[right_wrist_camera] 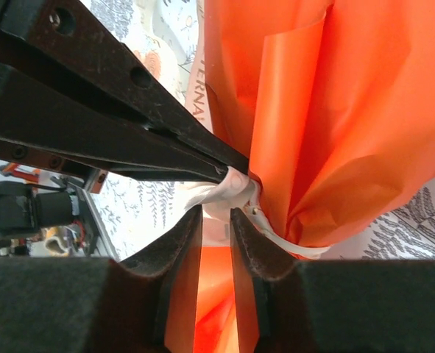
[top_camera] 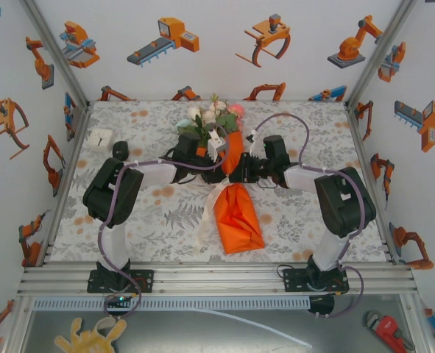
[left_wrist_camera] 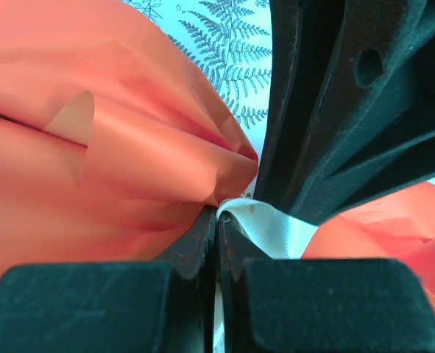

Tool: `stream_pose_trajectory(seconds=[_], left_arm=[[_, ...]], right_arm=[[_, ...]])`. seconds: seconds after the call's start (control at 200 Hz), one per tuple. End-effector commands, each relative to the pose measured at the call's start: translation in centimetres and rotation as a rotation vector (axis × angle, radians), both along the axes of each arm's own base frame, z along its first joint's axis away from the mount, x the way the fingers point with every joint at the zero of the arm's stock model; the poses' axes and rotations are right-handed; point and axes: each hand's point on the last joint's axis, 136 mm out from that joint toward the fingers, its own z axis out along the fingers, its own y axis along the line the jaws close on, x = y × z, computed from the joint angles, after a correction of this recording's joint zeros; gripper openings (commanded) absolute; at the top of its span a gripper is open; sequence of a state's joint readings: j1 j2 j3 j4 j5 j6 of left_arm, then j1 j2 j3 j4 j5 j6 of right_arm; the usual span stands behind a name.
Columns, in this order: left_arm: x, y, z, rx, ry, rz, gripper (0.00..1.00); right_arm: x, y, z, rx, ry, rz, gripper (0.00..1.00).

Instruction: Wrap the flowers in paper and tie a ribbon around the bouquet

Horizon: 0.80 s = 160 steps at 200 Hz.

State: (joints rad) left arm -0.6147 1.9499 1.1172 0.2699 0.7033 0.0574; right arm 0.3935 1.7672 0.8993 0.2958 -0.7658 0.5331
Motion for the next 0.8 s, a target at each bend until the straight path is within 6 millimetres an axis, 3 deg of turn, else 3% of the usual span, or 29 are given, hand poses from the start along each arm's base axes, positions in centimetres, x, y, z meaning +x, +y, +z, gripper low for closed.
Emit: stream_pose_trajectory(seconds=[0.0, 0.235, 0.531, 0.676, 0.796], left_arm=[[-0.4, -0.2, 1.7, -0.031, -0.019, -0.006, 0.09], [-0.4, -0.1, 1.8, -0.032, -0.017, -0.003, 0.09], [-0.4, -0.1, 1.9, -0.033, -0.023, -0.004, 0.09], [-0.4, -0.1, 2.1, -0.037, -0.027, -0.004, 0.09], [-0.5, -0.1, 2.3, -0.038, -0.03, -0.006, 0.09]], right_arm=[[0.2, 0.5, -0.4, 0.033, 0.023, -0.018, 0.27], [0.6, -0.5, -3.4, -0.062, 0.078, -0.088, 0.28], [0.4, -1.7, -4.8, -0.176, 0.163, -0.159, 0.37], [0.0, -2.9, -5.9, -0.253, 0.177, -0.203, 0.27], [-0.2, -3.1, -6.3, -0.291, 0.18, -0.201, 0.3]])
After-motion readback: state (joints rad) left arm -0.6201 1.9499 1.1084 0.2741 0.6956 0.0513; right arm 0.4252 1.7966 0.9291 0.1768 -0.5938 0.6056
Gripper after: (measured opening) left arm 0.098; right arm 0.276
